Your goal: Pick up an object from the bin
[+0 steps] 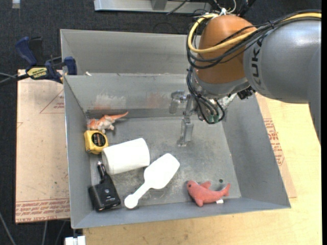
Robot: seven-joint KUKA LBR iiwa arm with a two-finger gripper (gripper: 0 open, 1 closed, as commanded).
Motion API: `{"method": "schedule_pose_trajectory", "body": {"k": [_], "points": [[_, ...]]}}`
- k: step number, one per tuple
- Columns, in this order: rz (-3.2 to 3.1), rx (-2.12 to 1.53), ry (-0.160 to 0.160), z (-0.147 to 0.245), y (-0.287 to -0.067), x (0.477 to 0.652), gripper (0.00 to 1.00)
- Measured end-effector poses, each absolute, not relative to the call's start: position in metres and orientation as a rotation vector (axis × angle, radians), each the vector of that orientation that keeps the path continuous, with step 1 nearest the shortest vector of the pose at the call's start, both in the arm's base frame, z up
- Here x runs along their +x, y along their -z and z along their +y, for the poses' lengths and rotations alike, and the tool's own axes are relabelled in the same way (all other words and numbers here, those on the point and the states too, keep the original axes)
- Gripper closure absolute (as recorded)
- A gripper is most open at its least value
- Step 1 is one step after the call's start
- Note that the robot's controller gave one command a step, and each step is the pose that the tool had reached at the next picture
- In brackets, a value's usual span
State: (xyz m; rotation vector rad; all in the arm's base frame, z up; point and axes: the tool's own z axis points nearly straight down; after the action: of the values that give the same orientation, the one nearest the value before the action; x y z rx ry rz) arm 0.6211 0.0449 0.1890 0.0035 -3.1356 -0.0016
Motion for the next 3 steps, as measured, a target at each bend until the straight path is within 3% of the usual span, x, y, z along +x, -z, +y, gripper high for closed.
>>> {"method": "schedule_pose_trajectory", "body": {"k": [1,2,3], "points": [[-3.143,0.002,0.002,0.045,-0.194,0.623,0.00],[-3.151,0.057,0.001,0.054,-0.162,0.589,0.00],[-3.128,0.279,0.001,0.074,-0.118,0.578,0.00]]}}
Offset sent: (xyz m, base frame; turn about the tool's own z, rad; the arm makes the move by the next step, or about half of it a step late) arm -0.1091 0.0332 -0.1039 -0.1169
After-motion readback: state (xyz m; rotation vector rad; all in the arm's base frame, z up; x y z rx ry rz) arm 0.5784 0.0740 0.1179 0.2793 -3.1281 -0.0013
